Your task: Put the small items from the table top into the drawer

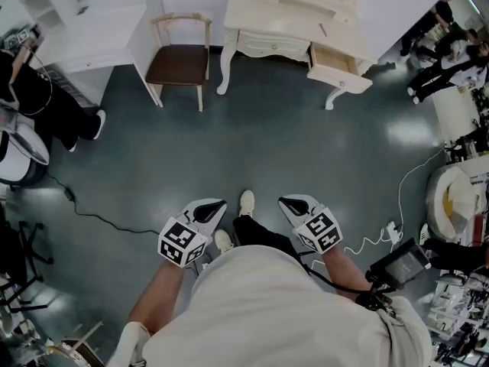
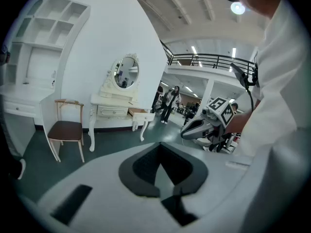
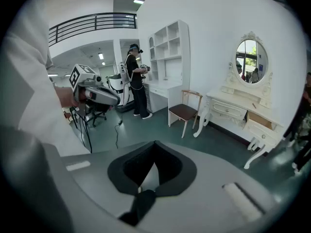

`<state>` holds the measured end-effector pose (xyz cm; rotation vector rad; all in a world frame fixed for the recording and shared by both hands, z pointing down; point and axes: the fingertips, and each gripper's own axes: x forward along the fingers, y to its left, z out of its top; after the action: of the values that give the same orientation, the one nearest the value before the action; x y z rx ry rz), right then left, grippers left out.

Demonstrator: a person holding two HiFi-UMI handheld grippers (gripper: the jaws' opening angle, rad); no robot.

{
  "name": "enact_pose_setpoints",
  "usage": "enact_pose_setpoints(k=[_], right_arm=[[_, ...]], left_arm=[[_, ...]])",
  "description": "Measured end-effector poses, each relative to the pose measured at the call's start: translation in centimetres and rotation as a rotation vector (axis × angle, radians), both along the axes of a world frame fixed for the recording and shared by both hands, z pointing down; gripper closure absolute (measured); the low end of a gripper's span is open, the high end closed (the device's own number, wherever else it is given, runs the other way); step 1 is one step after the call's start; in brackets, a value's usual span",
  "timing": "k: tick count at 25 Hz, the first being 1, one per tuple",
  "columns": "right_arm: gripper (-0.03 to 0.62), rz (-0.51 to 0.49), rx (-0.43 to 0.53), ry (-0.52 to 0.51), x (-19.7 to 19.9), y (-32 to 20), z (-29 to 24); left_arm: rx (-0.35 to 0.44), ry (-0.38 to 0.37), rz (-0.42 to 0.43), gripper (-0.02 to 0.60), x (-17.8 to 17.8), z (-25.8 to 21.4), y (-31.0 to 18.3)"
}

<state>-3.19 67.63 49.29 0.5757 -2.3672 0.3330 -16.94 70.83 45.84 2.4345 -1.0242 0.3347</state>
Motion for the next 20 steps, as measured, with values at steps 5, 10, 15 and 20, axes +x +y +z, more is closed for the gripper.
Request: enact_pose_setpoints(k=[5, 10, 15, 20], right_arm=[[0.594, -0.018, 0.01, -0.025, 0.1, -3.0, -0.6], [0.594, -0.004, 0.014, -0.063, 1.5, -10.0, -1.6], [0.594, 0.015, 0.015, -0.092, 3.6, -15.5, -2.3], [0.592, 0.039, 0.005, -0.108, 6.1, -21.8, -1.6]], left_arm=[[0.019, -0.021, 0.006, 0.58, 1.6, -1.7, -2.3], [0.006, -0.071, 0.032, 0.58, 3.1, -2.9, -9.0], [0.029, -0.097, 0.046, 0.58, 5.5, -4.5, -15.1], [0.041, -0.108, 0.073, 0.58, 8.1, -5.1, -21.9]])
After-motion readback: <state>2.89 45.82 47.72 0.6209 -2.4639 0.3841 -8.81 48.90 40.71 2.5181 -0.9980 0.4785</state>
